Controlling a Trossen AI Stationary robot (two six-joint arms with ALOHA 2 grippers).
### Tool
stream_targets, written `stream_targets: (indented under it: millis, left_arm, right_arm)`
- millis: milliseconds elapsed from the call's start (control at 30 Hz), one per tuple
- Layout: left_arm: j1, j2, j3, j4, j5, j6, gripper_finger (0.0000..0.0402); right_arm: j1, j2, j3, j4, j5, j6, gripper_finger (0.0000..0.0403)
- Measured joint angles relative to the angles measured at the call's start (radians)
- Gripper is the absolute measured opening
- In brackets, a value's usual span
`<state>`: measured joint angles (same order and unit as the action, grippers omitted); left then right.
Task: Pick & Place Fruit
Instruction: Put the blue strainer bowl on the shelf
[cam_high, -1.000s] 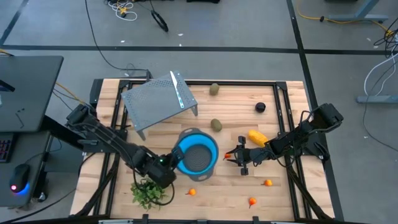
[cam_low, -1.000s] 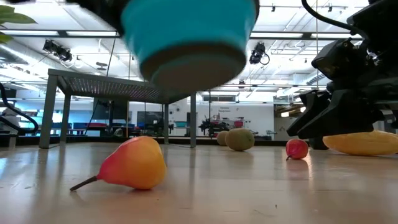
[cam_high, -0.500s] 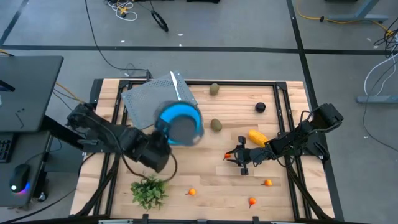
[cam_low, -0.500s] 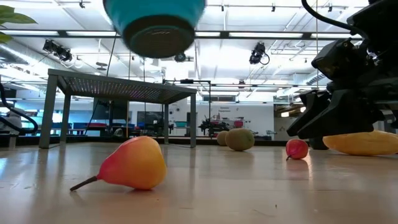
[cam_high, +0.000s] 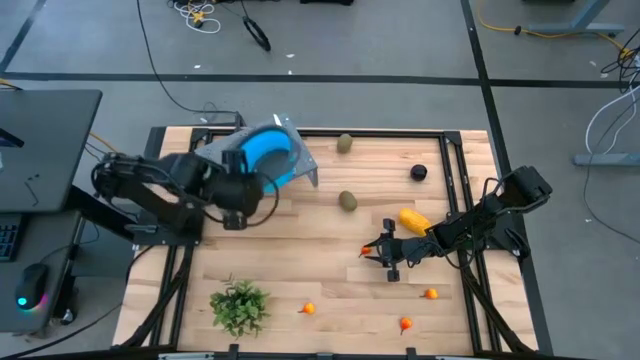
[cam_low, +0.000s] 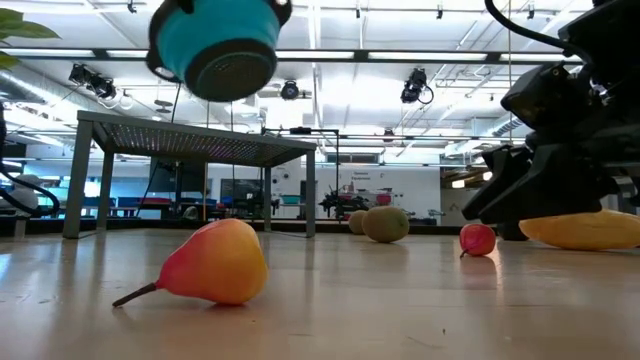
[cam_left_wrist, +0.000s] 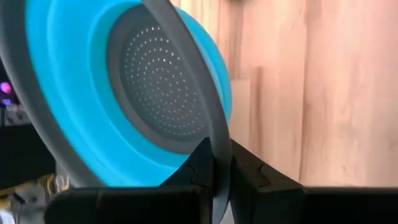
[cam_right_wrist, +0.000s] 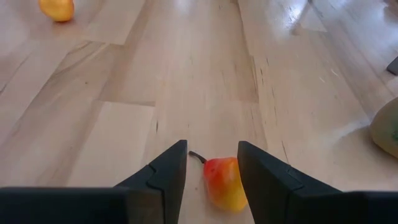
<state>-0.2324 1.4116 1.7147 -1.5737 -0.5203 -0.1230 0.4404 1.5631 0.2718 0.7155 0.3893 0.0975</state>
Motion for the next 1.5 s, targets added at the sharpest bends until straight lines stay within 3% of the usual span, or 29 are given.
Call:
stream_targets:
  millis: [433, 667, 833, 1167, 1333, 1500]
  left_arm:
    - [0.162, -0.030, -0.143, 0.000, 0.043, -0.007, 0.0024]
    - [0.240, -0.035, -0.154, 0.003, 0.097, 0.007, 0.0037]
    - [0.259, -0.035, -0.154, 0.003, 0.150, 0.031, 0.0023]
    - [0.293, -0.034, -0.154, 0.003, 0.117, 0.027, 0.0047]
    - [0.330, -0.034, -0.166, 0.003, 0.091, 0.017, 0.0024]
    - [0.341, -0.034, -0.229, 0.006, 0.151, 0.032, 0.0028]
  right_arm:
    - [0.000, 0.000, 0.000, 0.006, 0.001, 0.003, 0.0154]
    - [0.000, -0.001, 0.000, 0.004, 0.001, 0.003, 0.0154]
    - [0.000, -0.001, 0.000, 0.004, 0.001, 0.003, 0.0154]
    - [0.000, -0.001, 0.000, 0.003, 0.001, 0.003, 0.0154]
    - [0.000, -0.001, 0.000, 0.003, 0.001, 0.003, 0.0154]
    - [0.000, -0.001, 0.000, 0.003, 0.002, 0.003, 0.0154]
